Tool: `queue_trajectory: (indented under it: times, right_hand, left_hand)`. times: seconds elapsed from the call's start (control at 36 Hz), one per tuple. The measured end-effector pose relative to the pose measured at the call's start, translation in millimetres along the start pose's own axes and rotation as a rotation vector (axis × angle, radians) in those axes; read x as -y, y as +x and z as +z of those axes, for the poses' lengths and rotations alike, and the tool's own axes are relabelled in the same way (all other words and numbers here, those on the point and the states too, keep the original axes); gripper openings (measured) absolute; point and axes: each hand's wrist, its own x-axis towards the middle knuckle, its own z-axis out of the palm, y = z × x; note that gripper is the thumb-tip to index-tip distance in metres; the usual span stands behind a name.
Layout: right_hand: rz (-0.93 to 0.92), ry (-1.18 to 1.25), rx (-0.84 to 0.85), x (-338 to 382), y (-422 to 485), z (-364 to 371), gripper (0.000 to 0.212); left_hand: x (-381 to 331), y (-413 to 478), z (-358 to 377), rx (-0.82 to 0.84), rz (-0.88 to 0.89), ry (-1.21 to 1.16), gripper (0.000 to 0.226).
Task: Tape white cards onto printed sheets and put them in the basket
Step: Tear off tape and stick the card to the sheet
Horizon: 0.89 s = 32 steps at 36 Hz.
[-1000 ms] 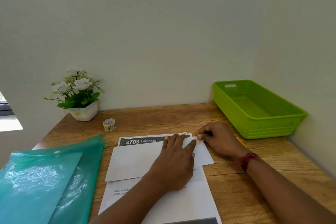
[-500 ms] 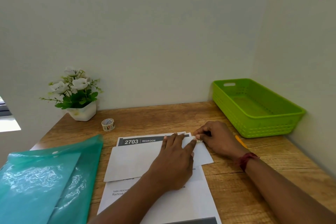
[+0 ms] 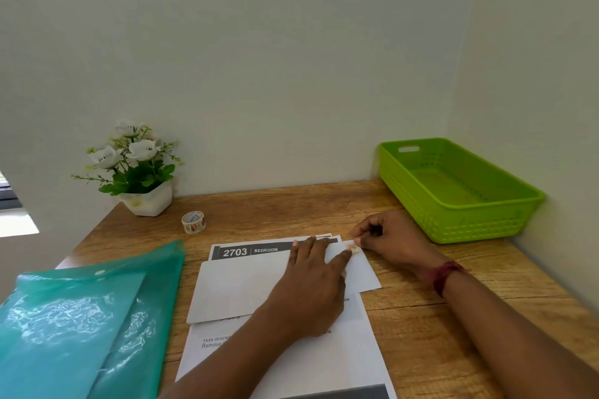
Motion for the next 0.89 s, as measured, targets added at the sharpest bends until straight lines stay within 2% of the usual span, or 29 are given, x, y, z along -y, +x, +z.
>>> queue_trajectory:
  times: [0.11,0.19,0.31,0.47,0.72,0.89]
  right_hand:
    - [-0.001,0.069,-0.027,-0.3,-1.0,-0.3,0.020]
    - [-0.033,0.086,0.022,3.3,-3.2,-2.7,0.031]
    - [-0.092,-0.108,0.070,7.1,-4.0,-1.6,0.041]
    - [-0.110,-0.266,0.072,11.4,-5.4,-8.3,0.038]
    - [-0.164,-0.295,0.132,11.7,-13.7,-19.6,0.039]
    - [-0.188,-0.268,0.097,9.5,-15.0,-19.6,0.039]
  left_hand:
    - [0.2,0.1,-0.6,-0.003,0.007,-0.004,0.053]
    - [1.6,0.3,0.7,-0.007,0.012,-0.002,0.053]
    - [2.5,0.6,2.5,-0.010,0.013,0.005,0.053]
    - [3.4,0.9,4.5,-0.021,0.009,-0.001,0.052]
    - [2.3,1.3,4.9,-0.021,0.002,-0.026,0.051]
    - [2.5,-0.4,0.7,-0.030,-0.003,-0.071,0.046]
